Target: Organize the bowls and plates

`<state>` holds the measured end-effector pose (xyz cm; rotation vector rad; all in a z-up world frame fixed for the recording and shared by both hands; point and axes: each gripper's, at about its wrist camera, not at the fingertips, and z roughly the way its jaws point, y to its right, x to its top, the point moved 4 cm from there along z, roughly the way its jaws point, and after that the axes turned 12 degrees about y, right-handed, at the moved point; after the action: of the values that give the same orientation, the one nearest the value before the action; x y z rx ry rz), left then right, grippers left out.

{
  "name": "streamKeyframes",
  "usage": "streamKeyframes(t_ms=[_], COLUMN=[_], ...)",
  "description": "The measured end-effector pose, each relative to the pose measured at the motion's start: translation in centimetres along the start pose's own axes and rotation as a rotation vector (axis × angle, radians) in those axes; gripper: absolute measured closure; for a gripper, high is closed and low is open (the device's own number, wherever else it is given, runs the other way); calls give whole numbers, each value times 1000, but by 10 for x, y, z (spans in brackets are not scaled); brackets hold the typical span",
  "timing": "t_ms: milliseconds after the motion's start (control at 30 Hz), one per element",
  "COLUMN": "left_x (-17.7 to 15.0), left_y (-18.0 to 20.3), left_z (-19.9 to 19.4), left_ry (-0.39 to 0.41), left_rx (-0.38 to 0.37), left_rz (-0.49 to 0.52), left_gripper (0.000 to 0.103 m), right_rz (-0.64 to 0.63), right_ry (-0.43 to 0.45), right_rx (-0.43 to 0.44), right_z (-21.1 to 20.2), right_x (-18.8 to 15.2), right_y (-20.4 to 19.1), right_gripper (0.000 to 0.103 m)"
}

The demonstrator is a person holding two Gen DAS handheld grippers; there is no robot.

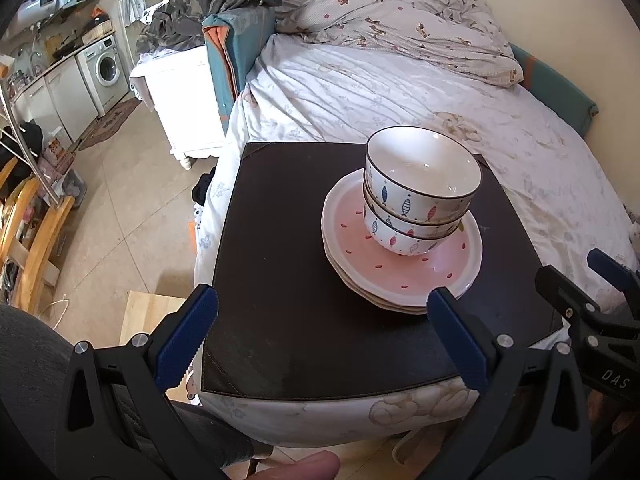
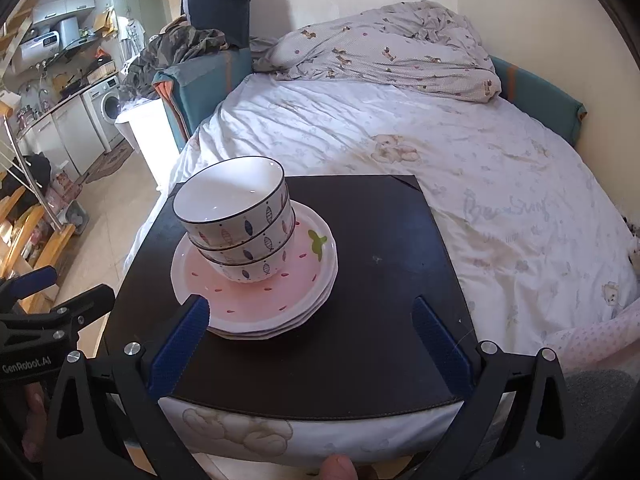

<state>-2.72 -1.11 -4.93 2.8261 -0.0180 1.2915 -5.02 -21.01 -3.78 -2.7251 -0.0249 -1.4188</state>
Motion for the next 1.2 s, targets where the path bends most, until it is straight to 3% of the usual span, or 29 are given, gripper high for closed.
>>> streamKeyframes(t_ms=[1200], left_x=[6], left_y=[-1], left_z=[-3], left_ry=[15], left_rx=[-5], left_rz=[-6], left_gripper=[0], right_rz=[41], right_ry=[-1], right_rx=[1], right_z=[-1], right_x=[0], right_y=[2], right_gripper=[0])
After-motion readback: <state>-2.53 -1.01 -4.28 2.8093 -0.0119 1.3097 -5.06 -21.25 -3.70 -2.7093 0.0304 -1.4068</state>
